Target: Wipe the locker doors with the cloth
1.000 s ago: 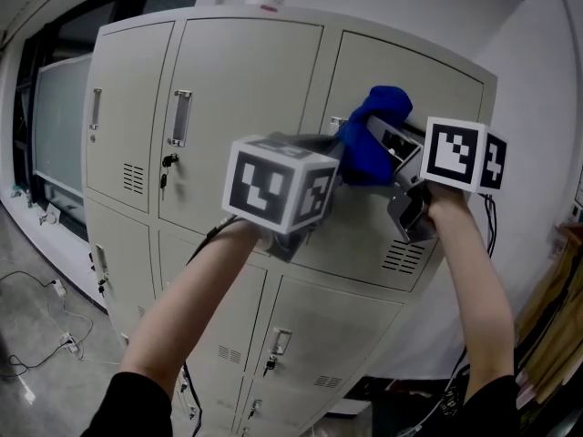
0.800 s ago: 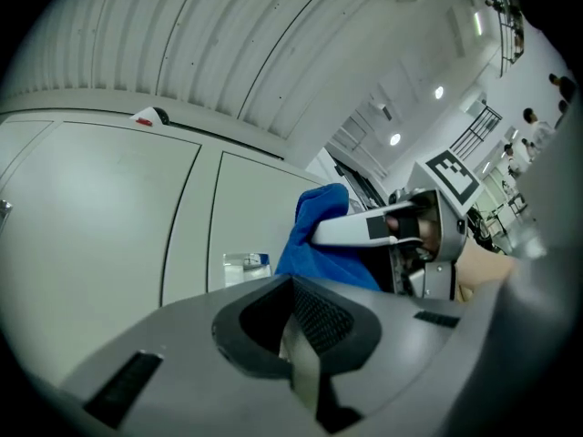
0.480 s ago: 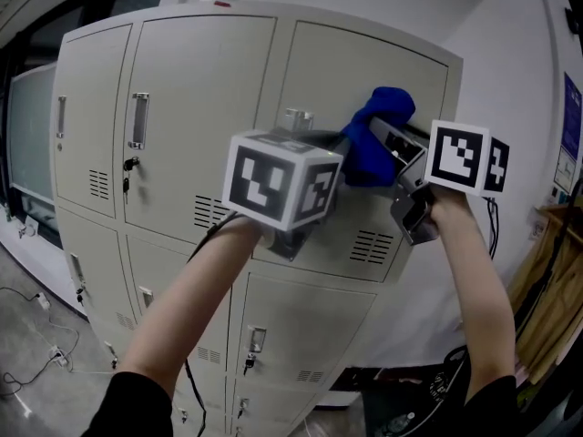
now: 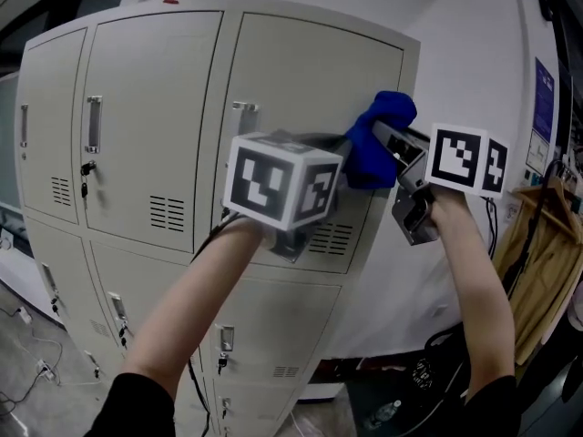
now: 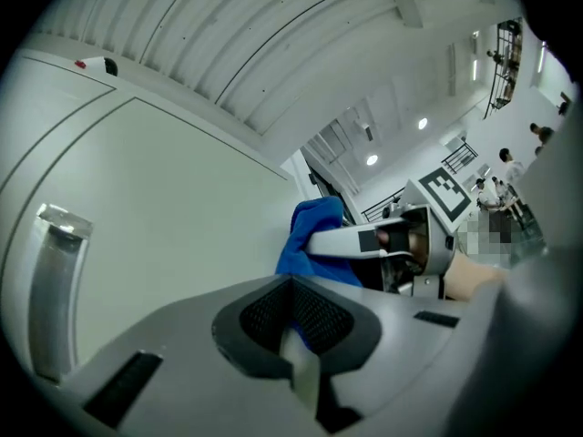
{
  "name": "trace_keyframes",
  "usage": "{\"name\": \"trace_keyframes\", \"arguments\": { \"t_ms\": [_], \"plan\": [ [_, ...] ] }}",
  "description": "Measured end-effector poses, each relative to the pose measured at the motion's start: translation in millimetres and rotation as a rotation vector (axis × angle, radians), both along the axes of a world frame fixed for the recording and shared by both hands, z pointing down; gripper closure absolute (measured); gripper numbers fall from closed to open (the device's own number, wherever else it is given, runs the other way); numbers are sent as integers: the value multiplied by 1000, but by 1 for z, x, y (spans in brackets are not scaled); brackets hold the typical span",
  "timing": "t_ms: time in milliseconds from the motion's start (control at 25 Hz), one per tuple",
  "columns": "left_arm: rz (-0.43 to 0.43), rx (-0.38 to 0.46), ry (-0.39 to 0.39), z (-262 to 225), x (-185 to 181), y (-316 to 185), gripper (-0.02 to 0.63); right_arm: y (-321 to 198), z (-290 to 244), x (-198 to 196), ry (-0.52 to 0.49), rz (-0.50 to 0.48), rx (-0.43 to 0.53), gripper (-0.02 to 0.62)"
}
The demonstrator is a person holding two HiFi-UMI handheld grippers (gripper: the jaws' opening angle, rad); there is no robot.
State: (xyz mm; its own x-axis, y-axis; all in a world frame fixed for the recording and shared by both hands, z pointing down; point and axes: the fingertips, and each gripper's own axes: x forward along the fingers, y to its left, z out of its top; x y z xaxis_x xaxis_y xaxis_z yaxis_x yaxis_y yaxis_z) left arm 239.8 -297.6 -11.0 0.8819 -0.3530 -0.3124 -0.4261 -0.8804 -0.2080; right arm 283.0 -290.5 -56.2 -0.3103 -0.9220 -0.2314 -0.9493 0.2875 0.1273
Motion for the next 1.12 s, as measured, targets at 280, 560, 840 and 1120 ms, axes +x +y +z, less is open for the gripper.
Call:
{"name": "trace_keyframes", "arguments": {
  "t_ms": [280,560,840,1120],
  "plan": [
    [40,-12,-8,4,25,4,597,4,1,23,-15,16,-1,520],
    [18,0,-17,11,11,8,597,7,3,23,-52,30,6,520],
    [-20,42,17,19,-50,25,597,10,12,-41,-15,-93,35,520],
    [-91,-9,45,36,-113,13,597,-13,27,-109,-48,-231,-37,520]
  ]
}}
